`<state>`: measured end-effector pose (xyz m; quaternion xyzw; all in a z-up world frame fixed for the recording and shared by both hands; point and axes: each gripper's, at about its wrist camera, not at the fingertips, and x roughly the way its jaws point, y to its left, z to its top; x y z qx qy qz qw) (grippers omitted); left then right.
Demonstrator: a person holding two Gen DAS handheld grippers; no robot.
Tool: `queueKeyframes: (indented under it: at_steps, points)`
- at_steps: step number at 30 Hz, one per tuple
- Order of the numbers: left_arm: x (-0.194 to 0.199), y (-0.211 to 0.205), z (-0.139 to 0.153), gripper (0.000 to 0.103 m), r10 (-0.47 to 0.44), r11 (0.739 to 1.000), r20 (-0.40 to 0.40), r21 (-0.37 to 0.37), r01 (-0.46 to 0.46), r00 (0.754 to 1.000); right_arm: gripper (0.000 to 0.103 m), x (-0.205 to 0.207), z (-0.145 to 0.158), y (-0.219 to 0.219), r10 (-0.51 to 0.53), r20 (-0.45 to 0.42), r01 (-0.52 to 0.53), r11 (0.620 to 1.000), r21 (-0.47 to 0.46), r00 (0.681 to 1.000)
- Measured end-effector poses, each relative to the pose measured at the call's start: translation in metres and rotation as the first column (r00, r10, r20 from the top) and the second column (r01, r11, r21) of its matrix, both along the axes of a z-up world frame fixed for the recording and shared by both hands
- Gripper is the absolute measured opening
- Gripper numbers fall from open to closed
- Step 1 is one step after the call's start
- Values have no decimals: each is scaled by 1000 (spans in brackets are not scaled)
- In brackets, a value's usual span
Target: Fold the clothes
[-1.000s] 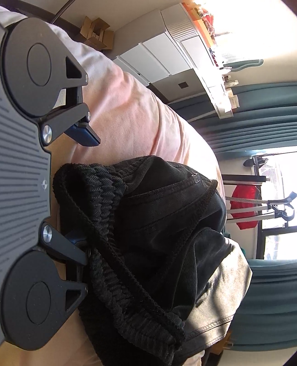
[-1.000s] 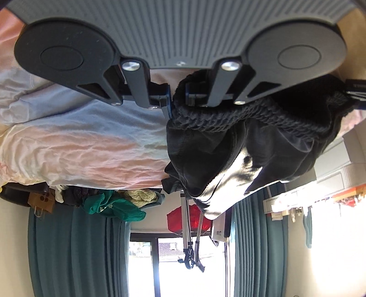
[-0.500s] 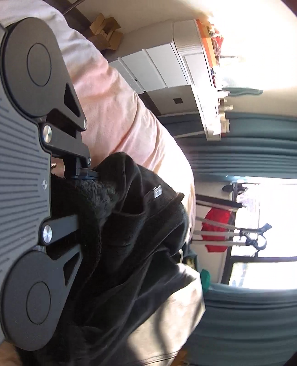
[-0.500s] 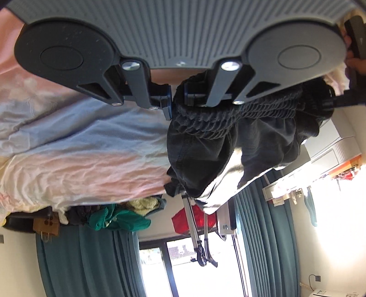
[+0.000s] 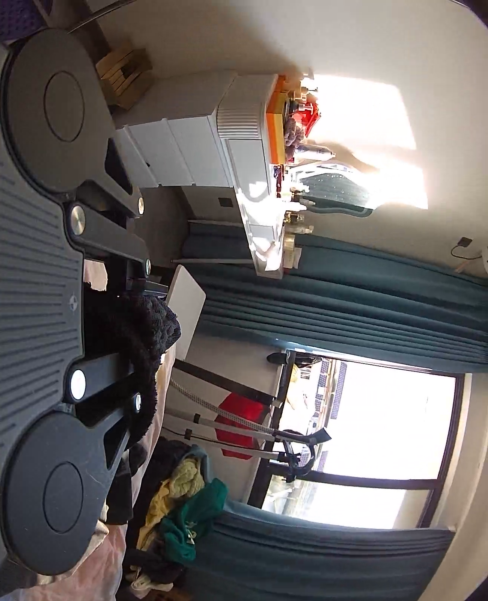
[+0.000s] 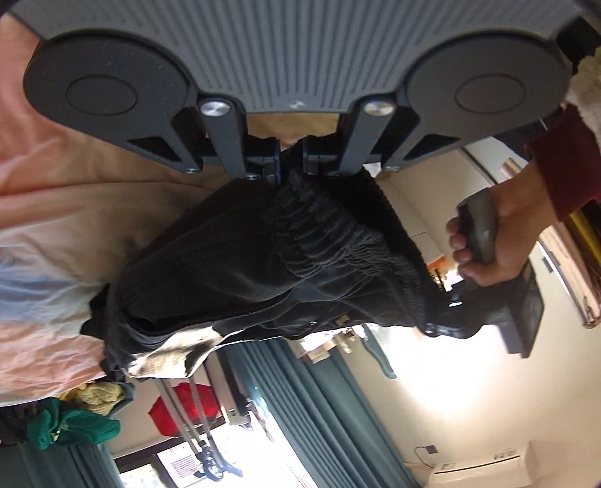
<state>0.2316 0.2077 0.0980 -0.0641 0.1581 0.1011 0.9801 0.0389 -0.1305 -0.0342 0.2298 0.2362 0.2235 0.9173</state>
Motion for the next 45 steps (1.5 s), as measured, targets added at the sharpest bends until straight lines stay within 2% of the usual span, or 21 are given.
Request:
queueKeyframes:
  at_steps: [1,4,7,11,13,14,15,16,17,18,19,20,22,25,30,35,38,41,45]
  points:
    - [11,6,0,8,13,1000,-20,22,-12,1000,14,3,1,15,28,7,-28,1000,11,1000]
    - [39,31,-28,8,49,998,-121,38,-45,991,14,23,-13,59,65,-32,-65,998,-16,997]
    - [42,52,-68,8,69,997,-190,-14,-73,979,14,44,-37,87,93,-127,-104,991,-79,987]
    - [31,78,-96,9,68,990,-195,-108,-90,978,15,49,-53,89,112,-170,-130,986,-103,979]
    - [26,89,-100,18,58,987,-198,-138,-86,979,20,47,-52,87,120,-172,-139,985,-104,978]
    - [21,91,-99,30,62,986,-202,-140,-91,977,23,45,-50,86,127,-171,-146,984,-103,977]
    - [17,93,-98,46,68,986,-207,-138,-98,976,31,43,-48,85,133,-170,-152,983,-103,976]
    - [12,95,-95,55,82,985,-218,-129,-112,973,40,41,-46,84,140,-169,-159,982,-102,976]
    - [5,96,-94,72,95,985,-230,-121,-125,968,48,38,-44,83,147,-171,-166,981,-102,974]
    - [-2,96,-92,84,107,984,-243,-113,-138,964,64,34,-41,81,151,-170,-170,980,-105,974]
    - [-11,96,-90,85,112,984,-249,-109,-143,962,77,28,-38,79,149,-159,-167,980,-109,976]
    - [-20,95,-88,85,107,985,-255,-106,-138,961,81,22,-35,77,147,-149,-164,980,-112,978]
    - [-40,93,-82,87,102,987,-262,-93,-130,960,80,10,-28,67,143,-134,-160,979,-123,981]
    - [-75,77,-66,90,81,992,-231,-77,-101,970,80,-4,-14,47,120,-110,-135,981,-140,987]
    - [-136,11,-33,96,-43,996,-136,-77,33,990,80,-19,21,-3,44,-31,-49,983,-178,999]
    - [-191,-67,-18,97,-209,976,-48,-71,205,977,80,-25,48,-67,-72,38,79,967,-243,997]
    - [-218,-115,-26,100,-303,952,-7,-38,302,953,80,-29,56,-102,-147,99,170,939,-299,984]
    - [-236,-151,-53,101,-354,934,30,64,352,935,80,-36,56,-136,-220,164,262,914,-310,962]
    - [-229,-167,-84,99,-348,937,-50,8,349,936,80,-37,37,-159,-262,164,300,911,-282,951]
